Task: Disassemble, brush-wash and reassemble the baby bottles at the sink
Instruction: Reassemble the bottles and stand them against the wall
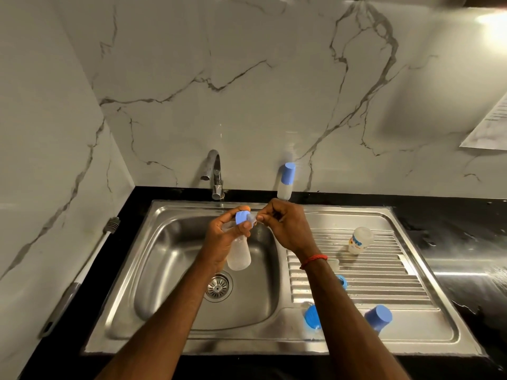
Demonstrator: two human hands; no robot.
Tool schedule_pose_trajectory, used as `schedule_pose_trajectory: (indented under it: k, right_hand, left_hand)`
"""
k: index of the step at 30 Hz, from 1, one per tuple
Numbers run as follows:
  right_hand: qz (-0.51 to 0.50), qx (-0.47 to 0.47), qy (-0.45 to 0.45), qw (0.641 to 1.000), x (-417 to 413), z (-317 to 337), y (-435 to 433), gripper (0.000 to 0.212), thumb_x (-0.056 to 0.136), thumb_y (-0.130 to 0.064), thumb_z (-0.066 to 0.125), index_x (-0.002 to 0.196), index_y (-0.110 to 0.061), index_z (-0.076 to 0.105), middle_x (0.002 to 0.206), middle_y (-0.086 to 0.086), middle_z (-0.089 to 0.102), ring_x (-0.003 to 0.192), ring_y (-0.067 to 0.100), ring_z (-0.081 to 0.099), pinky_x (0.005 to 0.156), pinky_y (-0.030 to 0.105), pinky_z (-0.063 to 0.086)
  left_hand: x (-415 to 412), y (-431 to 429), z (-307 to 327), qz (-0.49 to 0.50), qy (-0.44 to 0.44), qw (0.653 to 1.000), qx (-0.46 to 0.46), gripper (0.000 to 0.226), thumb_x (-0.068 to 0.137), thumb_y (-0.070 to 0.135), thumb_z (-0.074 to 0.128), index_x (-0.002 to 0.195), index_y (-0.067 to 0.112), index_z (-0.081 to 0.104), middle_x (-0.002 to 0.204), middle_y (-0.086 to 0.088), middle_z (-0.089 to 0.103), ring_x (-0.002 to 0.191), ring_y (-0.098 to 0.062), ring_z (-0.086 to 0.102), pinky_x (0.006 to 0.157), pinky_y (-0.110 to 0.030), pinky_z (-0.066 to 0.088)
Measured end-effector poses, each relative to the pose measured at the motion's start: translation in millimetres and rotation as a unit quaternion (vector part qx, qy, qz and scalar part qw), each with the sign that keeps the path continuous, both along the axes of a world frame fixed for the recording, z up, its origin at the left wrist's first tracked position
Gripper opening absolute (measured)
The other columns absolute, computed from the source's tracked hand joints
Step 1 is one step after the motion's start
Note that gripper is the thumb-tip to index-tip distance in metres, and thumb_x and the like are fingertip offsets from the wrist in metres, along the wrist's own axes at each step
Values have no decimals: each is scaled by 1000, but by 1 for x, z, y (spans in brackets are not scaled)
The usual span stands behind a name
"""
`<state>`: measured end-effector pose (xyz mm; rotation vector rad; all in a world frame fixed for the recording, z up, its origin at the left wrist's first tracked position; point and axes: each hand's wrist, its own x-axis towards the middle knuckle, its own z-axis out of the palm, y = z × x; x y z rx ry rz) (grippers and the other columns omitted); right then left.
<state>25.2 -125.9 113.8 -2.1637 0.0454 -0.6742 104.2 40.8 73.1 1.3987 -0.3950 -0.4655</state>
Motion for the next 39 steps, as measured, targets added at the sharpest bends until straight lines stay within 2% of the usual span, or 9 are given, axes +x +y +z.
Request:
schedule_pose_trajectory:
  k: [5,7,11,20,24,27,31,34,39]
  right_hand:
    - [30,105,87,990,-1,0,-8,14,90,-26,73,97,-23,62,82,-5,66,79,20,64,74,33,57]
    - [60,230,142,961,-4,6,-6,29,90,-35,68,115,-24,58,94,3,70,88,26,69,79,40,60]
    - [95,321,198,921,-2,15,8,39,94,-40,59,123,-15,56,99,14,71,85,31,72,73,38,62]
    - [95,195,192,957,14,11,11,24,92,-25,71,113,-14,70,95,4,74,84,17,72,76,26,59]
    - [-54,123,108,985,21,0,2,31,84,-29,79,112,-19,71,100,-3,73,87,14,70,80,27,59]
    - [-46,-64,301,950,21,-10,-14,29,83,-30,80,105,-13,74,94,3,75,82,16,72,83,35,60]
    - [-155,-30,133,979,19,-15,-14,34,85,-33,77,114,-16,70,105,-6,67,92,7,63,85,24,54]
    - [-112,-117,272,948,22,-29,-13,19,83,-25,79,97,-13,74,93,-1,71,84,11,66,85,33,58]
    - [-103,-100,216,966,18,-35,-3,37,81,-25,81,115,-14,72,107,1,71,100,13,65,88,19,44]
  left_hand:
    - [6,6,9,-34,-34,999,13,65,67,26,89,125,9,66,89,6,76,77,-8,69,71,-23,54]
    - [9,8,11,-36,-56,998,14,69,59,24,92,121,8,67,91,9,76,80,-5,68,69,-19,53]
    - [19,9,13,-52,-108,992,28,75,52,32,93,121,16,67,104,-8,76,92,-26,72,80,-35,58]
    - [30,1,9,-74,-171,979,79,95,54,15,97,137,19,51,98,-5,76,93,-19,73,79,-27,58]
    - [34,7,7,-91,-43,992,71,92,50,37,92,133,19,55,88,-7,74,85,-19,70,72,-31,59]
    - [35,14,-1,-75,60,994,58,82,50,36,89,125,15,62,81,-6,67,76,-20,67,66,-29,56]
    - [42,26,-12,-60,166,984,34,70,56,9,72,124,24,60,99,-11,57,87,-28,62,77,-37,54]
    - [46,36,-15,-106,243,964,32,78,62,0,63,134,26,51,115,-14,52,104,-36,57,82,-53,53]
    - [46,37,-14,-79,220,971,51,66,82,-11,68,134,23,48,121,-13,58,106,-36,61,83,-61,54]
